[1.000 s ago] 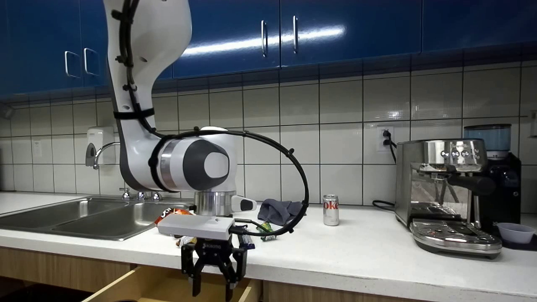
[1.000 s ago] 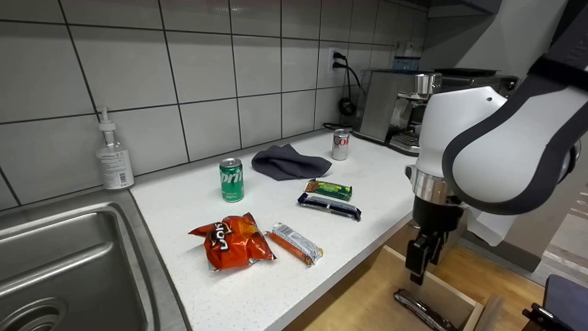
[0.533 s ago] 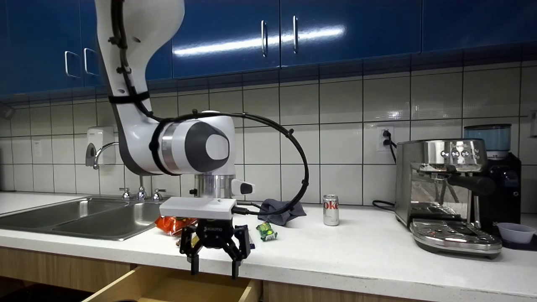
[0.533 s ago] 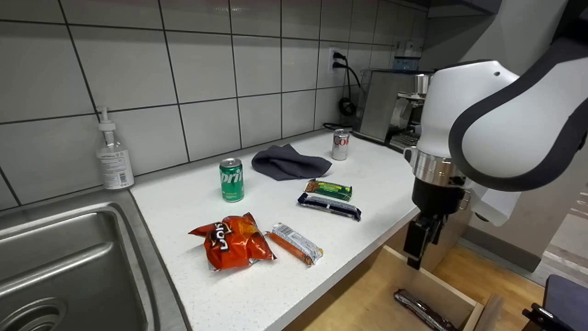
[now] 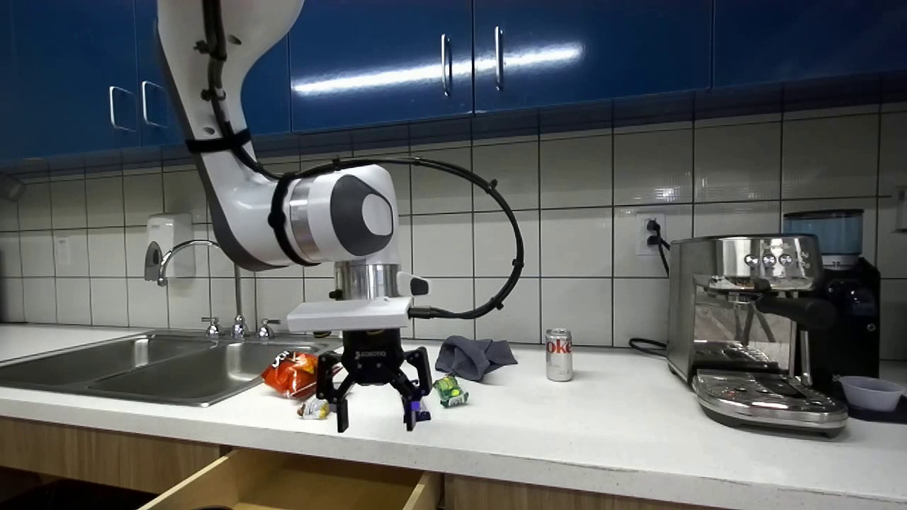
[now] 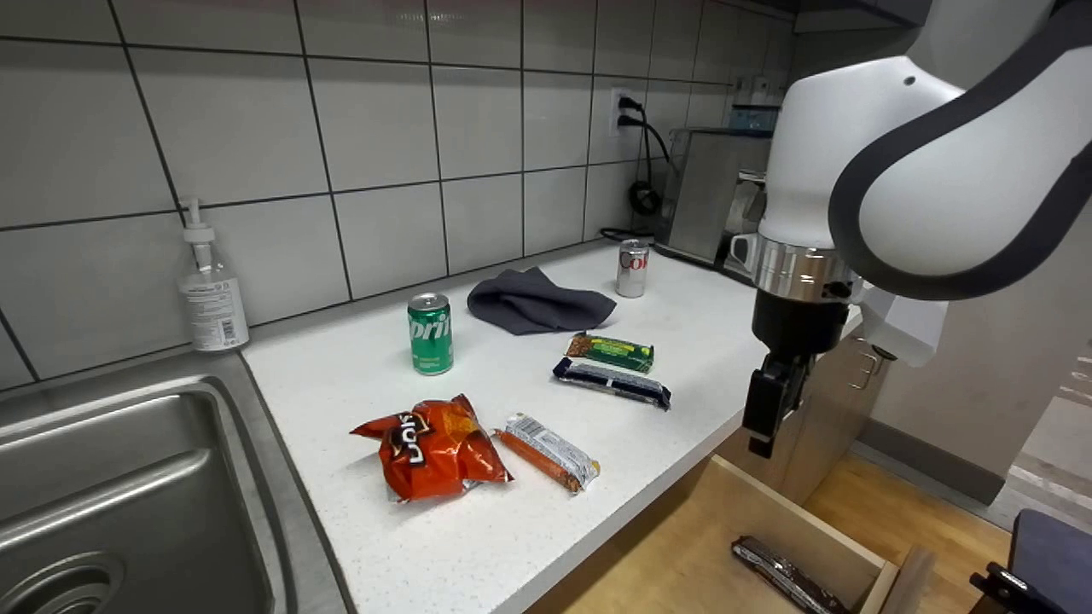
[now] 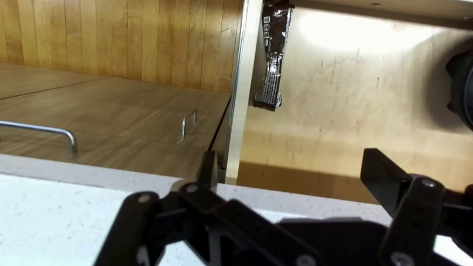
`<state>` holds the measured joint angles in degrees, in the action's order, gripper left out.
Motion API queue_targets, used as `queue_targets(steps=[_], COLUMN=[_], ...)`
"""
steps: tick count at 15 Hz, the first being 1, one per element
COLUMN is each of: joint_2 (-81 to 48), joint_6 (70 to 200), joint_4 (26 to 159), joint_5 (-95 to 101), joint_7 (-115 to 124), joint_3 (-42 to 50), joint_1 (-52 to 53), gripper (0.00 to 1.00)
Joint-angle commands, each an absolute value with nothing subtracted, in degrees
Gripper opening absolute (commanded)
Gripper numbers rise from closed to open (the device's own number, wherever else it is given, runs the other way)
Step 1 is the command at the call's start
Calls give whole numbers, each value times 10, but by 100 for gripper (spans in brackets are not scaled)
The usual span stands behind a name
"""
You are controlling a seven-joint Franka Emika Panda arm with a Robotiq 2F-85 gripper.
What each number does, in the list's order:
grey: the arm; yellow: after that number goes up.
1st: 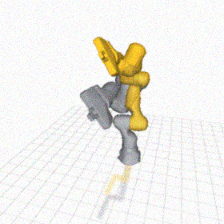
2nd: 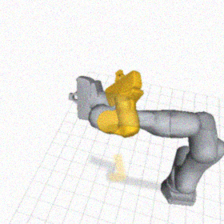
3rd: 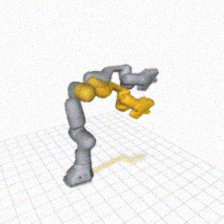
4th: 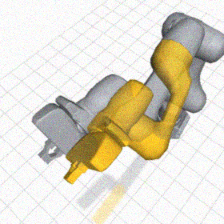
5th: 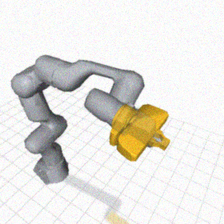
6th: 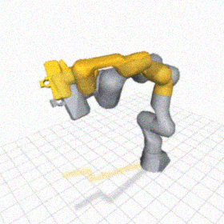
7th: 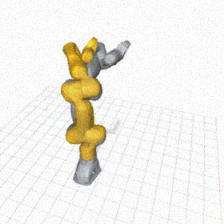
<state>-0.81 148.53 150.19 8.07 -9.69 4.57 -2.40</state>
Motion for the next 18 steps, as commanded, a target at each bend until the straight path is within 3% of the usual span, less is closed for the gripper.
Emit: queue_targets(steps=[1, 18], joint_2=[-27, -232], joint_6=[1459, 1442], joint_4=[1454, 1214], joint_5=[109, 111], joint_7=[-89, -153], joint_3=[39, 20], joint_1=[-24, -15], gripper=[100, 100])
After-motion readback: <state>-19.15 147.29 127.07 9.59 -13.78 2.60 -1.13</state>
